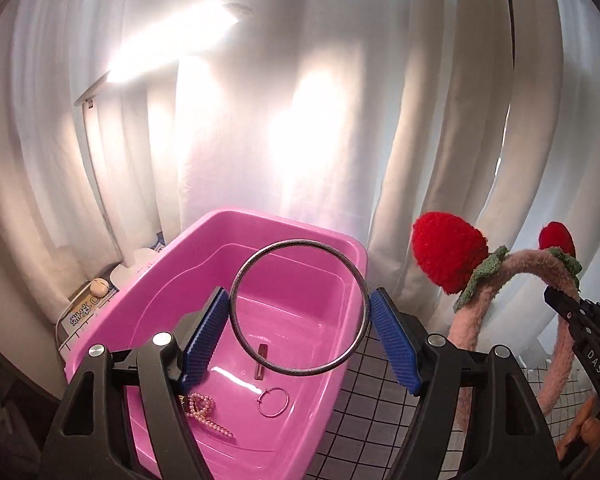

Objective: Organize jewelry
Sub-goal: 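Carry the hoop and headband into the pink bin and open both tools, then withdraw both open tools from the pink bin back over the table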

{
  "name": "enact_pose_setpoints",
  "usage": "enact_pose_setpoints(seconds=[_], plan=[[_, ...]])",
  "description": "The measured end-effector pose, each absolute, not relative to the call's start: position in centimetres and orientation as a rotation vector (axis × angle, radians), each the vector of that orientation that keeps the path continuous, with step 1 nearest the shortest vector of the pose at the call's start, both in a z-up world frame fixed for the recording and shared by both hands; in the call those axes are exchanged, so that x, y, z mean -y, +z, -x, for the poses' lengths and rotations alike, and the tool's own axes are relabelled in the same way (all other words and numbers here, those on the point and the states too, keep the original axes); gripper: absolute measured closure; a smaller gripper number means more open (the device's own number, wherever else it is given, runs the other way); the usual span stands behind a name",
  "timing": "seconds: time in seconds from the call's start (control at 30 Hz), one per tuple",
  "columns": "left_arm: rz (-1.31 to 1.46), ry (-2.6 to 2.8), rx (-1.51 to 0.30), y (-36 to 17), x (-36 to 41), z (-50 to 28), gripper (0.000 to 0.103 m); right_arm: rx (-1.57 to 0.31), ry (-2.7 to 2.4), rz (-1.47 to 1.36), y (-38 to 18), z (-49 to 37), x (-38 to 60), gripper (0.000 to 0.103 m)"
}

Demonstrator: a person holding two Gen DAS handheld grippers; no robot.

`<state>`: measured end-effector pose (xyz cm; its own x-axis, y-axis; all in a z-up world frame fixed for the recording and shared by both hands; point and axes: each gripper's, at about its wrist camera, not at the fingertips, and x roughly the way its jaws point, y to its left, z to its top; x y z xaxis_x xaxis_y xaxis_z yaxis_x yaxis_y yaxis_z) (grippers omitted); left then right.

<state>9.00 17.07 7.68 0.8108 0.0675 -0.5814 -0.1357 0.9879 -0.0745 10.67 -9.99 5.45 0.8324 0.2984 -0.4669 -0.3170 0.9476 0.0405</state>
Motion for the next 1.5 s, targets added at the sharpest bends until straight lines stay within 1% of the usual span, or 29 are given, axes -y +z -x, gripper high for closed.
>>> enact_pose_setpoints(seconds=[0.23,0.37,0.63,0.93,0.97,1.03,1.07,1.1,1.17,1.23,1.33,1.4,1.5], plan=[[0.143,0.238,-0.656,6.6,-23.5,-8.9,0.033,-0.497,0.452,0.110,6.2,-13.7,1.8,0.091],[0.168,0.283,-0.703,4.6,-26.1,-9.2,0.033,-0.524,0.499,0.164,5.6,-15.9,-2.6,0.091],[0.204,0.307,-0.791,1.2,-28.6,-10.7,0.033,-0.643,0.557,0.267,2.6,-20.1,-10.6,0.091],[0.250,0.309,-0.868,-1.2,-30.1,-11.7,0.031,-0.738,0.564,0.323,0.2,-22.7,-14.1,0.090],[0.251,0.311,-0.878,-1.5,-30.2,-11.8,0.031,-0.748,0.558,0.334,-0.1,-22.8,-14.4,0.089],[0.246,0.316,-0.890,-1.8,-30.3,-11.9,0.031,-0.772,0.555,0.347,-0.6,-23.1,-14.4,0.076],[0.243,0.316,-0.893,-1.9,-30.3,-11.9,0.028,-0.783,0.551,0.347,-0.8,-23.3,-14.6,0.058],[0.240,0.318,-0.893,-1.9,-30.3,-11.9,0.025,-0.791,0.546,0.350,-1.0,-23.3,-14.7,0.046],[0.237,0.325,-0.889,-1.8,-30.2,-11.7,0.016,-0.792,0.540,0.369,-1.3,-23.3,-15.0,0.045],[0.237,0.325,-0.889,-1.8,-30.3,-11.7,0.013,-0.790,0.527,0.393,-1.5,-23.3,-15.3,0.044],[0.243,0.329,-0.893,-1.8,-30.3,-11.6,0.011,-0.777,0.522,0.392,-1.3,-23.1,-15.5,0.043],[0.252,0.332,-0.894,-1.8,-30.4,-11.5,0.010,-0.748,0.510,0.392,-0.9,-23.0,-15.8,0.036],[0.259,0.332,-0.890,-1.7,-30.3,-11.2,0.010,-0.726,0.512,0.387,0.0,-22.9,-15.6,0.035]])
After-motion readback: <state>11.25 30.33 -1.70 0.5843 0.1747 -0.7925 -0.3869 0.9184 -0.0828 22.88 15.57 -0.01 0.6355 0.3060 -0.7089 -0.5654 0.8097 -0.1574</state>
